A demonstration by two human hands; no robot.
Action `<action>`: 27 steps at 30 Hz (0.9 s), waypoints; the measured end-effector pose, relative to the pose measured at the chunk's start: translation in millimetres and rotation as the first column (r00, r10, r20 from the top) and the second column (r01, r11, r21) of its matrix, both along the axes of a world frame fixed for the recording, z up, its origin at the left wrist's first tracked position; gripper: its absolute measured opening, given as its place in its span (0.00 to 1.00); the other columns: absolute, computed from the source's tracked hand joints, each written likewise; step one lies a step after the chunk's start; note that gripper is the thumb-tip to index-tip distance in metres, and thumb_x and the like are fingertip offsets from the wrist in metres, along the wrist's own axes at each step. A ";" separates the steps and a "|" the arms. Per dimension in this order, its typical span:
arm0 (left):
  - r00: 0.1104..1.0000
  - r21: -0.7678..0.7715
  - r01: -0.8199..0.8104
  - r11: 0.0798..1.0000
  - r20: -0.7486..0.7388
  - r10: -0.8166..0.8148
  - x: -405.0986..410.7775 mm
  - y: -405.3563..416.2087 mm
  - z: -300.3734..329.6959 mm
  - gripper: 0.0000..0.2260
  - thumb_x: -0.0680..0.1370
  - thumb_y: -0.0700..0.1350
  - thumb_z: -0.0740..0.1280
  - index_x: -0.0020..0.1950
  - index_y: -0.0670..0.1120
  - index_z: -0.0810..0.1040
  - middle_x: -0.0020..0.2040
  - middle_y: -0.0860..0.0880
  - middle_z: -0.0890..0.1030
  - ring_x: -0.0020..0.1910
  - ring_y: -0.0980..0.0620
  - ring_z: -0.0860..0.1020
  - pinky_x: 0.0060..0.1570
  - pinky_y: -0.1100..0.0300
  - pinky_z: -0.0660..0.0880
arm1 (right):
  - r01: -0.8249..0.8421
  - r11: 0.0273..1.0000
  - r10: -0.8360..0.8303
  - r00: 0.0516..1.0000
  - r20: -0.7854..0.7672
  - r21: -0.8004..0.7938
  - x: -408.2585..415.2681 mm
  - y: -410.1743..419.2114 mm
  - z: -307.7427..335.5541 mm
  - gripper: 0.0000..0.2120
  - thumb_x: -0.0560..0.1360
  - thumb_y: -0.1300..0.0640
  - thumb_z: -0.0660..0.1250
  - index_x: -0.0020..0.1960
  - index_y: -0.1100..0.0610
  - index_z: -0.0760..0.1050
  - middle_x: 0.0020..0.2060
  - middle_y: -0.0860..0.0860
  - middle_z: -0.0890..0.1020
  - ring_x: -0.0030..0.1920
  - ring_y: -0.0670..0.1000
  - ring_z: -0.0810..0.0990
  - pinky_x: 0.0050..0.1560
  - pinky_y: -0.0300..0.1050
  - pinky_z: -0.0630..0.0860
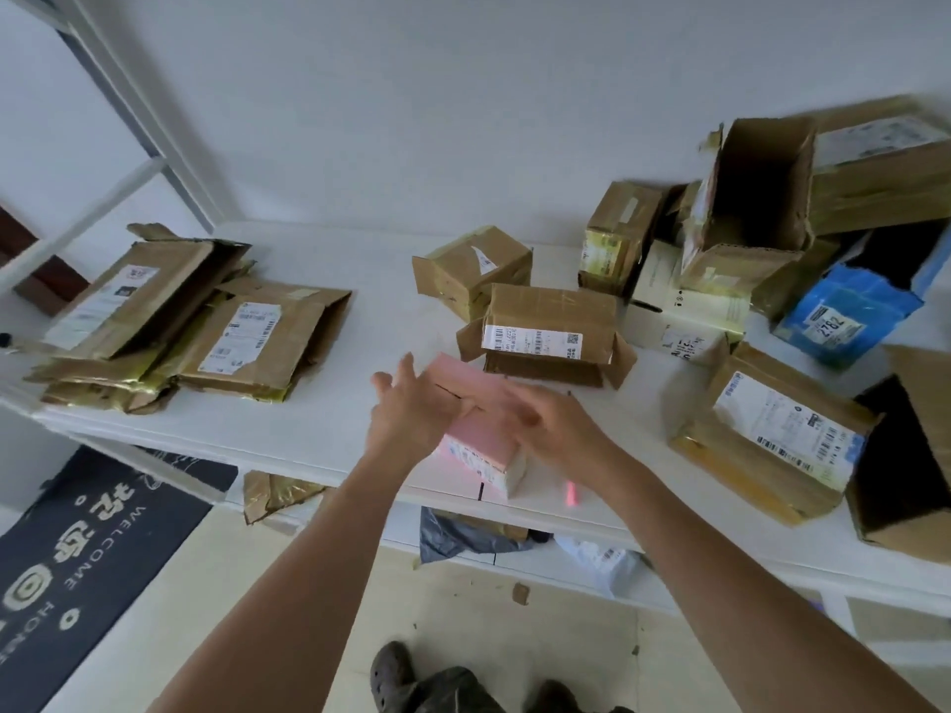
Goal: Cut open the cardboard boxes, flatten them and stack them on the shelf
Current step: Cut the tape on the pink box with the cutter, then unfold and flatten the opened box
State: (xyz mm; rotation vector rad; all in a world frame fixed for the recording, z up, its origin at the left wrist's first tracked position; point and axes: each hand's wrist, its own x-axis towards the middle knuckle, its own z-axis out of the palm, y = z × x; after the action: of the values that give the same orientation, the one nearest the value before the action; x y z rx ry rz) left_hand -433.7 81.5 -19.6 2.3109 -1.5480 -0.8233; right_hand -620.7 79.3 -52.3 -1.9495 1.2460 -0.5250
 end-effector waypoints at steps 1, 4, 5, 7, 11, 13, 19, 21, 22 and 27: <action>0.999 0.033 -0.033 0.999 -0.031 0.034 4.4 4.9 2.3 0.29 0.77 0.56 0.68 0.73 0.47 0.65 0.72 0.44 0.62 0.69 0.38 0.65 0.63 0.45 0.72 | -0.003 1.000 0.002 0.999 -0.049 -0.017 8.4 4.9 -2.8 0.29 0.80 0.43 0.61 0.78 0.48 0.60 0.61 0.46 0.77 0.56 0.42 0.76 0.55 0.37 0.73; 0.780 0.233 -0.240 0.942 -0.532 0.330 26.5 18.6 6.7 0.32 0.76 0.50 0.73 0.73 0.48 0.60 0.64 0.44 0.72 0.57 0.40 0.77 0.50 0.46 0.82 | -0.018 0.994 0.012 0.998 -0.054 -0.104 27.3 16.6 -7.5 0.31 0.80 0.43 0.63 0.79 0.48 0.58 0.56 0.49 0.79 0.52 0.41 0.75 0.49 0.35 0.70; 0.655 0.303 -0.242 0.922 -0.650 0.385 32.5 23.3 7.9 0.37 0.75 0.46 0.75 0.77 0.51 0.55 0.65 0.43 0.73 0.56 0.39 0.79 0.48 0.46 0.82 | -0.016 0.994 0.011 0.999 -0.046 -0.109 31.3 18.1 -6.7 0.31 0.80 0.43 0.63 0.79 0.49 0.58 0.57 0.49 0.80 0.53 0.41 0.76 0.49 0.35 0.71; 0.519 0.347 -0.257 0.902 -0.738 0.431 38.3 29.8 4.5 0.46 0.74 0.39 0.75 0.79 0.57 0.47 0.69 0.40 0.72 0.52 0.36 0.81 0.44 0.45 0.82 | -0.011 0.997 0.007 0.999 -0.049 -0.075 36.3 18.2 -1.6 0.32 0.79 0.42 0.64 0.79 0.51 0.59 0.63 0.47 0.79 0.60 0.44 0.78 0.55 0.38 0.76; 0.433 0.315 -0.372 0.873 -0.773 0.463 31.2 32.1 -7.0 0.44 0.73 0.34 0.74 0.78 0.59 0.53 0.62 0.40 0.77 0.41 0.39 0.85 0.40 0.44 0.83 | -0.017 1.000 0.016 0.989 -0.145 -0.005 40.5 10.9 11.5 0.32 0.77 0.38 0.64 0.75 0.51 0.63 0.62 0.48 0.80 0.60 0.47 0.80 0.58 0.47 0.79; 0.416 0.316 -0.411 0.855 -0.769 0.485 28.9 32.0 -7.0 0.40 0.73 0.32 0.71 0.76 0.60 0.57 0.61 0.41 0.77 0.42 0.37 0.85 0.40 0.42 0.83 | -0.013 1.000 0.009 0.975 -0.222 -0.019 44.2 4.1 18.7 0.29 0.75 0.36 0.65 0.69 0.51 0.68 0.56 0.48 0.82 0.55 0.48 0.81 0.53 0.49 0.81; 0.425 0.286 -0.502 0.817 -0.741 0.520 24.3 33.9 -4.8 0.41 0.71 0.28 0.63 0.78 0.58 0.58 0.64 0.45 0.74 0.42 0.37 0.83 0.32 0.49 0.82 | -0.025 0.996 -0.009 0.932 -0.364 -0.089 68.0 -10.5 27.7 0.27 0.72 0.37 0.70 0.60 0.55 0.70 0.53 0.51 0.81 0.54 0.53 0.80 0.49 0.47 0.77; 0.392 0.300 -0.491 0.817 -0.762 0.516 27.2 35.3 -6.5 0.41 0.71 0.28 0.64 0.78 0.59 0.60 0.65 0.43 0.75 0.43 0.37 0.83 0.30 0.53 0.81 | -0.053 0.996 0.019 0.919 -0.393 -0.077 70.5 -15.6 29.5 0.27 0.73 0.38 0.70 0.62 0.55 0.71 0.54 0.51 0.81 0.54 0.52 0.80 0.48 0.45 0.75; 0.386 0.304 -0.487 0.819 -0.766 0.514 28.4 35.7 -6.3 0.41 0.71 0.28 0.65 0.77 0.59 0.60 0.64 0.43 0.75 0.44 0.37 0.83 0.30 0.53 0.81 | -0.069 0.996 0.038 0.918 -0.396 -0.064 70.1 -19.1 30.4 0.25 0.73 0.39 0.70 0.62 0.55 0.73 0.53 0.50 0.82 0.53 0.52 0.80 0.48 0.44 0.75; 0.395 0.309 -0.471 0.826 -0.763 0.511 27.4 33.1 -5.7 0.43 0.70 0.29 0.67 0.78 0.60 0.58 0.65 0.44 0.75 0.44 0.38 0.83 0.34 0.50 0.83 | -0.105 0.990 0.127 0.951 -0.281 0.091 64.1 -29.4 30.7 0.17 0.72 0.43 0.72 0.53 0.55 0.79 0.44 0.48 0.85 0.47 0.46 0.83 0.49 0.48 0.82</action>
State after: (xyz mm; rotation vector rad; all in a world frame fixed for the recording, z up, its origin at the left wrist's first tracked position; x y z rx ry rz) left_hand -406.3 114.7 -25.3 1.7300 -0.3722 -1.4558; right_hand -556.7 49.9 -21.7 -2.0713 1.2950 -0.1361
